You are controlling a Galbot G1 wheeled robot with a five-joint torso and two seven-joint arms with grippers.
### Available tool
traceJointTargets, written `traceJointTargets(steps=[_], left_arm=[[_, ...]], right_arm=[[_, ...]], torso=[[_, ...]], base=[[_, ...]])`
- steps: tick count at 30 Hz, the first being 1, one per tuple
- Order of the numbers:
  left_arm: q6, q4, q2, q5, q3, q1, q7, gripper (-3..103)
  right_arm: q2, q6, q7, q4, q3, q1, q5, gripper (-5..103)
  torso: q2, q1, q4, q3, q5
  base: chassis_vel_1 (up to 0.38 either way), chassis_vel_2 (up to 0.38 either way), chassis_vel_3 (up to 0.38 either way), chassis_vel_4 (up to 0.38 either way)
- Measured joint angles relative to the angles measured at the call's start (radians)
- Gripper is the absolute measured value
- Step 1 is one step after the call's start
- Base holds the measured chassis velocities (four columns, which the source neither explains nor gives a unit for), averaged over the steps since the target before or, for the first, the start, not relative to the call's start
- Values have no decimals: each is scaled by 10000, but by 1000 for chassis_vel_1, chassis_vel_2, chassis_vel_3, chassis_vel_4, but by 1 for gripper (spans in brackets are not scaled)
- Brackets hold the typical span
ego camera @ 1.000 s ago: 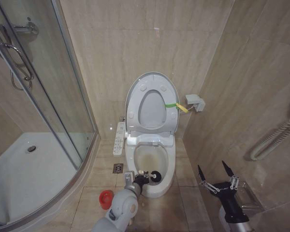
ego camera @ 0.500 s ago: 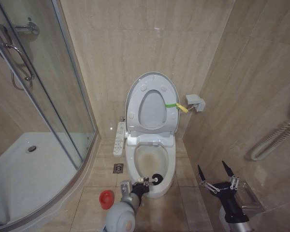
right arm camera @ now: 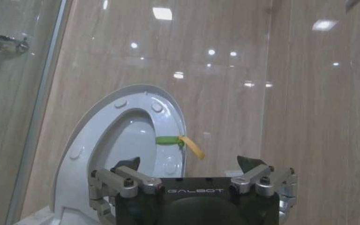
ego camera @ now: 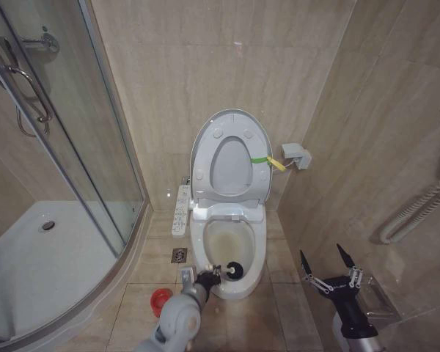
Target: Open the toilet lid, clean the toilet bowl with a toilet brush, close the toilet lid, and flush.
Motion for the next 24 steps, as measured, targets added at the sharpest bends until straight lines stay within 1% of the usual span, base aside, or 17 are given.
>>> traceJointTargets(steps=[2, 4, 8, 10, 12, 14, 15, 16, 17, 19, 21, 24], left_arm=[[-111, 517, -52, -112, 17, -343, 62, 18], [-125, 589, -67, -123, 25, -394, 65, 18], [-69, 255, -62, -125, 85, -273, -64, 18], [111, -482, -9, -32, 82, 150, -247, 18], [151, -702, 8, 16, 64, 306, -282, 18], [300, -1564, 62, 140, -76, 965, -422, 18], [350, -1817, 72, 145, -128, 1182, -482, 18], [350, -1817, 72, 145, -128, 1182, -482, 18], [406, -2187, 119, 182, -218, 1530, -559, 18], [427, -2505, 232, 281, -331, 1943, -569, 18], [414, -2511, 258, 345, -377, 2036, -539, 18], [289, -1843, 142, 408, -468, 1748, -401, 18]], right_arm=[[0, 0, -1, 0, 0, 0, 0, 100], [0, 0, -1, 0, 0, 0, 0, 100], [0, 0, -1, 1, -1, 0, 0, 100], [0, 0, -1, 1, 0, 0, 0, 100], [0, 0, -1, 1, 0, 0, 0, 100], [0, 0, -1, 0, 0, 0, 0, 100], [0, 0, 0, 0, 0, 0, 0, 100], [0, 0, 0, 0, 0, 0, 0, 100], [0, 0, -1, 0, 0, -1, 0, 100], [0, 0, -1, 1, 0, 0, 0, 100], [0, 0, 0, 0, 0, 0, 0, 100], [0, 0, -1, 1, 0, -1, 0, 100]], torso=[[0, 0, -1, 0, 0], [0, 0, -1, 0, 0], [0, 1, 1, 1, 1], [0, 0, 2, 1, 2], [0, 0, 0, 1, 3], [0, 0, 1, 0, 3], [0, 0, 2, 1, 2], [0, 0, 2, 1, 2], [0, 0, 2, 0, 2], [0, 0, 2, -1, 3], [1, -1, 3, -1, 2], [1, 0, 2, -1, -1]], base=[[0, 0, 0, 0], [0, 0, 0, 0], [0, 0, 0, 0], [0, 0, 0, 0], [0, 0, 0, 0], [0, 0, 0, 0], [0, 0, 0, 0], [0, 0, 0, 0], [0, 0, 0, 0], [0, 0, 0, 0], [0, 0, 0, 0], [0, 0, 0, 0]])
